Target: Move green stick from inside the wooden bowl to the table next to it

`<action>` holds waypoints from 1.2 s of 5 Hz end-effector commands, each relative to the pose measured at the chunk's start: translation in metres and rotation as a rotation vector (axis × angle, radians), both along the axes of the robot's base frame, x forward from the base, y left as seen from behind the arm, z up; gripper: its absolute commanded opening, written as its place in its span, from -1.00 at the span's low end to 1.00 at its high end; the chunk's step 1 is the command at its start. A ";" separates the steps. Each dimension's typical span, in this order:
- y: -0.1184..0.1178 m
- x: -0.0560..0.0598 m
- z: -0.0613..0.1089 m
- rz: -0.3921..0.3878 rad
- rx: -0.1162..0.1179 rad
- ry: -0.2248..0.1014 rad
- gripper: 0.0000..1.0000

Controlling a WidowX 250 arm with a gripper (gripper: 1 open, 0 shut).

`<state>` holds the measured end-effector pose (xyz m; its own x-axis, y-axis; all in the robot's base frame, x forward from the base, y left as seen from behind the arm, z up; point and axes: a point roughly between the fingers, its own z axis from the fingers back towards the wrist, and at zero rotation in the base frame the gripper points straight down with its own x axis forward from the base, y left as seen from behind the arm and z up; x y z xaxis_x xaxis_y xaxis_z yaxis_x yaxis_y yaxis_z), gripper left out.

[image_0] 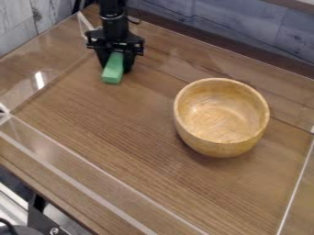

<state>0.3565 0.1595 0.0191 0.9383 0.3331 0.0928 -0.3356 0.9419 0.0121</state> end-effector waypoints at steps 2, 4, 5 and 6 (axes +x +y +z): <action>-0.009 0.008 0.028 -0.002 -0.003 -0.021 -1.00; -0.014 0.006 0.040 -0.002 -0.024 0.001 -1.00; -0.016 0.007 0.047 -0.002 -0.033 0.000 -1.00; -0.018 0.008 0.056 0.000 -0.041 -0.004 -1.00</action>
